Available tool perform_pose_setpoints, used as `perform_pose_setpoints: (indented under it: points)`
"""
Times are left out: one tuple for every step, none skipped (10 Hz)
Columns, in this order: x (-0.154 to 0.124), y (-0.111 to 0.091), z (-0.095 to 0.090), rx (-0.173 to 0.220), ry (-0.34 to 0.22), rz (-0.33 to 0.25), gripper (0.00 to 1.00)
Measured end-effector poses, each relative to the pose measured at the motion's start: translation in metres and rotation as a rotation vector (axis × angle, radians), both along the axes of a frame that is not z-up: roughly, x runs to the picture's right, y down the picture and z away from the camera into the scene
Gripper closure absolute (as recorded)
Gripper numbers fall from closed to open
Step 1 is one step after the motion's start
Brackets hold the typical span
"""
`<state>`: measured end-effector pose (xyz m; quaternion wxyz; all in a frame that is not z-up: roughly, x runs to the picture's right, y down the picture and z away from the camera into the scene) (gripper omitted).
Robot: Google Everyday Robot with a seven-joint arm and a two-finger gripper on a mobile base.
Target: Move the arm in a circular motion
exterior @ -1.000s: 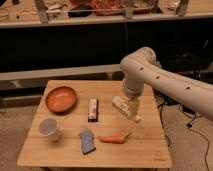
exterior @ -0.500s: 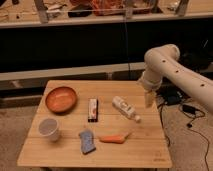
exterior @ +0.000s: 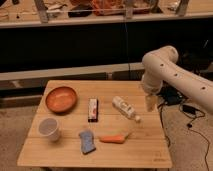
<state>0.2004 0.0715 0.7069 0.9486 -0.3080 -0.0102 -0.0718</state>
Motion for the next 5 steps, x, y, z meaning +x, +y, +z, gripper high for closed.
perform_pose_setpoints:
  points:
    - [-0.007,0.012,-0.015,0.003,0.01,-0.01,0.2]
    - [-0.017,0.032,-0.039,0.01,0.029,-0.017,0.2]
    - [-0.026,0.043,-0.052,0.012,0.035,-0.016,0.2]
    - [-0.037,0.052,-0.06,0.011,0.029,-0.014,0.2]
    - [-0.05,0.06,-0.065,0.014,0.02,-0.019,0.2]
